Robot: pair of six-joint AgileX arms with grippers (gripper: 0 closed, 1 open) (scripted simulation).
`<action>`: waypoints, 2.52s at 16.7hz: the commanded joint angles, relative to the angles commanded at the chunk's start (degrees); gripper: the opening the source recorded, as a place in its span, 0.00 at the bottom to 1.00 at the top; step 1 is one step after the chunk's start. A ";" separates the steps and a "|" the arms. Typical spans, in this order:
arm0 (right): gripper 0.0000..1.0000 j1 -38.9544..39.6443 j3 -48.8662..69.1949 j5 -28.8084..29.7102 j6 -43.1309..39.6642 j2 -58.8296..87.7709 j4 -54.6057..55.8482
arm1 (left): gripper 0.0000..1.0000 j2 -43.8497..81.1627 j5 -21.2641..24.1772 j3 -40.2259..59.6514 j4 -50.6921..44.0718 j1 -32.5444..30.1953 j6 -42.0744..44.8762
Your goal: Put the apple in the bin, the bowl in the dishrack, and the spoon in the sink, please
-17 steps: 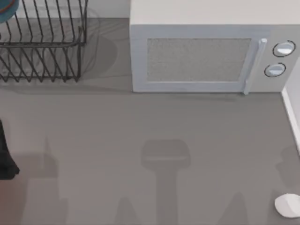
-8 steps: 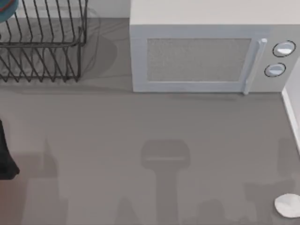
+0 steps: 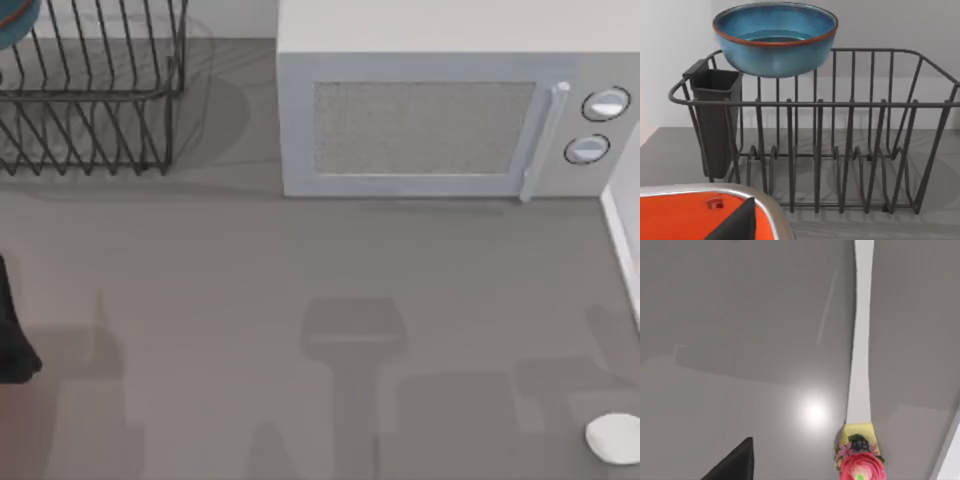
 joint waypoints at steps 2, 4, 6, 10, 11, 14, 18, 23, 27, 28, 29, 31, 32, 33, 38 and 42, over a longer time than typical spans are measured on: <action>1.00 -0.11 1.57 0.03 -2.80 1.93 -1.41 | 1.00 0.00 0.00 0.00 0.00 0.00 0.00; 1.00 -0.13 1.86 0.03 -3.32 2.29 -1.67 | 1.00 0.00 0.00 0.00 0.00 0.00 0.00; 1.00 -0.13 1.86 0.03 -3.32 2.29 -1.67 | 1.00 0.00 0.00 0.00 0.00 0.00 0.00; 1.00 0.06 0.35 0.02 -3.15 3.24 0.60 | 1.00 0.00 0.00 0.00 0.00 0.00 0.00; 1.00 0.04 -0.70 0.02 -3.11 4.16 2.51 | 1.00 0.00 0.00 0.00 0.00 0.00 0.00; 1.00 0.00 -5.04 0.02 -3.05 8.09 11.24 | 1.00 0.00 0.00 0.00 0.00 0.00 0.00; 1.00 -0.02 -10.90 0.02 -3.01 13.41 22.54 | 1.00 0.00 0.00 0.00 0.00 0.00 0.00; 1.00 -0.04 -12.49 0.02 -3.03 14.88 25.27 | 1.00 0.00 0.00 0.00 0.00 0.00 0.00; 0.77 -0.04 -12.49 0.02 -3.03 14.88 25.27 | 1.00 0.00 0.00 0.00 0.00 0.00 0.00; 0.70 -0.04 -12.49 0.02 -3.03 14.88 25.27 | 1.00 0.00 0.00 0.00 0.00 0.00 0.00; 0.62 -0.04 -12.49 0.02 -3.03 14.88 25.27 | 1.00 0.00 0.00 0.00 0.00 0.00 0.00; 0.47 -0.04 -12.49 0.02 -3.03 14.88 25.27 | 1.00 0.00 0.00 0.00 0.00 0.00 0.00; 0.40 -0.04 -12.49 0.02 -3.03 14.88 25.27 | 1.00 0.00 0.00 0.00 0.00 0.00 0.00; 0.32 -0.04 -12.49 0.02 -3.03 14.88 25.27 | 1.00 0.00 0.00 0.00 0.00 0.00 0.00; 0.00 -0.04 -12.49 0.02 -3.03 14.88 25.27 | 1.00 0.00 0.00 0.00 0.00 0.00 0.00; 0.00 -0.04 -12.49 0.02 -3.03 14.88 25.27 | 1.00 0.00 0.00 0.00 0.00 0.00 0.00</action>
